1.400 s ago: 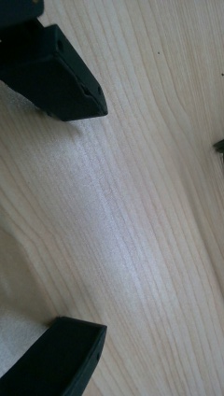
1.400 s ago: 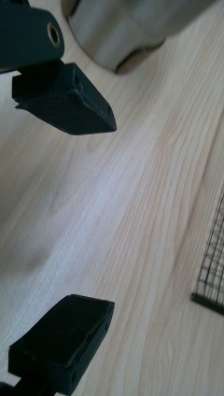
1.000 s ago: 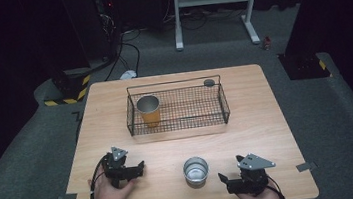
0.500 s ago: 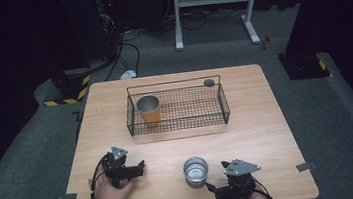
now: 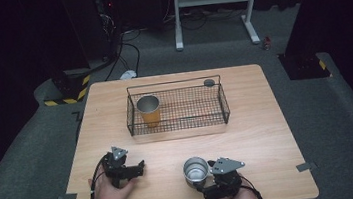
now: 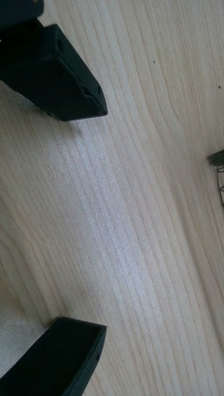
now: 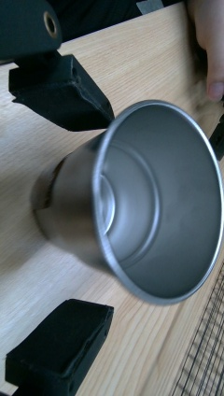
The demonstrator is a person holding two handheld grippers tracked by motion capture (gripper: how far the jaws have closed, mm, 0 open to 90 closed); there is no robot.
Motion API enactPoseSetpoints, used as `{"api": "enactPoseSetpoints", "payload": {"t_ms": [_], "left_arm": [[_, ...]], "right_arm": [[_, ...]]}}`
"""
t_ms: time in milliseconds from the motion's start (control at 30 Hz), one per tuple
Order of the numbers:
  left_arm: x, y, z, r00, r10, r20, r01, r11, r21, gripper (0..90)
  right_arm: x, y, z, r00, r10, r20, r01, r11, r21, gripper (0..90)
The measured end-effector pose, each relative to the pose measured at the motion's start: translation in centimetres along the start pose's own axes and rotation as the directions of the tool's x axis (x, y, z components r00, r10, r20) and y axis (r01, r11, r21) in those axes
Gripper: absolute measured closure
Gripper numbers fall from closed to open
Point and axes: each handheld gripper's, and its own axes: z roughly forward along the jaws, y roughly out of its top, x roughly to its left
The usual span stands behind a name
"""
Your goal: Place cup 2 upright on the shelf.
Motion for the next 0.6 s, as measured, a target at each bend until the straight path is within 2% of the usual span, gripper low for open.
{"api": "enactPoseSetpoints", "payload": {"t_ms": [200, 400, 600], "left_arm": [[0.0, 0.0, 0.0, 1.0000, 0.000, 0.000, 0.000, 1.0000, 0.000, 0.0], [0.0, 0.0, 0.0, 1.0000, -0.002, 0.000, 0.002, 1.0000, 0.000, 0.0], [0.0, 0.0, 0.0, 1.0000, -0.002, 0.000, 0.002, 1.0000, 0.000, 0.0]], "right_arm": [[0.3, 0.7, 0.9, 0.9996, -0.023, -0.018, 0.023, 1.000, -0.017, 9.6], [0.3, 1.3, 1.4, 0.9992, -0.023, -0.034, 0.022, 0.999, -0.039, 9.8], [0.4, 1.5, 1.9, 0.9988, -0.039, -0.030, 0.038, 0.999, -0.037, 14.4]]}}
